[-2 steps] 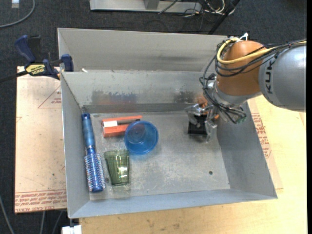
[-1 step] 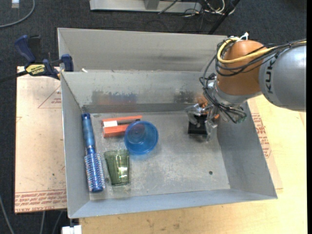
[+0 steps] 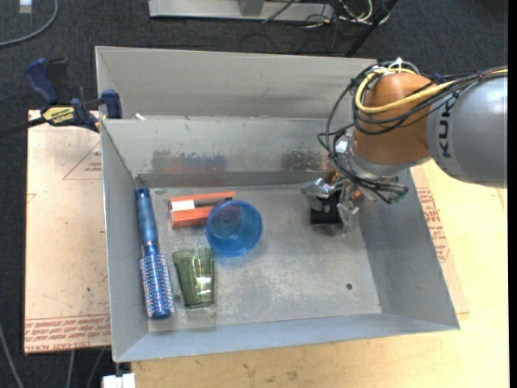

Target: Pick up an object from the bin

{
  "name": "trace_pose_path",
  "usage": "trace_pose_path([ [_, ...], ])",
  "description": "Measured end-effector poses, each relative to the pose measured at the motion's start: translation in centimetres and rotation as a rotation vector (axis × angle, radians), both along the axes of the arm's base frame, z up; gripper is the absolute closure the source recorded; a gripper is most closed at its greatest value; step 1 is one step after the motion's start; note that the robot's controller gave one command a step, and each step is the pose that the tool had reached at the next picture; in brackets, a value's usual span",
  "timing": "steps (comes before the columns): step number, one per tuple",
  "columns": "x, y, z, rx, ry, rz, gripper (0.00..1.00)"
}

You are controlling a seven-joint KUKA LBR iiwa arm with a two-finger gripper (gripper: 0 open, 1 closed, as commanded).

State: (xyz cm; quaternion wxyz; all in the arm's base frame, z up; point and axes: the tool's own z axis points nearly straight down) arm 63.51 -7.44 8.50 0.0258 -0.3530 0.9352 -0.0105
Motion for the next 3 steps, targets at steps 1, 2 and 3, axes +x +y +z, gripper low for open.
trace_pose_path([
  [1,-2.4,-0.2,1.6,-0.001,0.02,0.193,1.0],
  [2,-2.7,-2.8,6.7,0.004,0.008,0.036,1.0],
  [3,-0.4,0.0,11.3,-0.005,0.009,0.132,1.0],
])
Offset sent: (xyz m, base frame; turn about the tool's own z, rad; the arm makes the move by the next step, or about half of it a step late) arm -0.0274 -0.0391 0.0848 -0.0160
